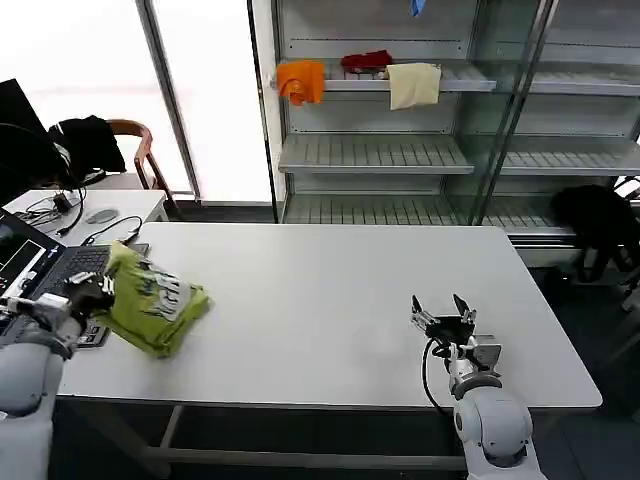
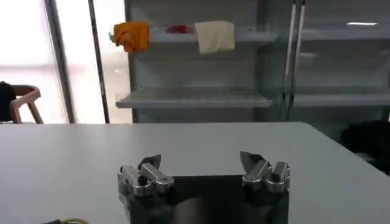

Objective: Fold and organize the clothes.

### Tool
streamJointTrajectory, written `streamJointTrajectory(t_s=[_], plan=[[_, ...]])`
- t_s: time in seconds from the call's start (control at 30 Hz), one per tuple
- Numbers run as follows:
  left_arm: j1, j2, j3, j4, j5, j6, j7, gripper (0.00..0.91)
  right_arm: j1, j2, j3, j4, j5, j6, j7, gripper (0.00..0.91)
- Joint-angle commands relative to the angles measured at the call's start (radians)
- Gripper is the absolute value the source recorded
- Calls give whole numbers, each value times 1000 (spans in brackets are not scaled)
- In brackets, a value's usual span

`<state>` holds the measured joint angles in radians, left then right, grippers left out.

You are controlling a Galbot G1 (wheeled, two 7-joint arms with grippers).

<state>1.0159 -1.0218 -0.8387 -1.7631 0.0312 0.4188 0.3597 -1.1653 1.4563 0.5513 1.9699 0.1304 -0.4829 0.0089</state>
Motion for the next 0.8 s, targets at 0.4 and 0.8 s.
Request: streamJointTrajectory(t_s=[0.4,0.8], plan=[[175,-342,330,-256,541,-98,-16,10,-54,-57,47,-31,42,42,2,907],[123,-449,593,-172,563,-117,-96,10,-79,-53,63,-3,41,39,9,907]])
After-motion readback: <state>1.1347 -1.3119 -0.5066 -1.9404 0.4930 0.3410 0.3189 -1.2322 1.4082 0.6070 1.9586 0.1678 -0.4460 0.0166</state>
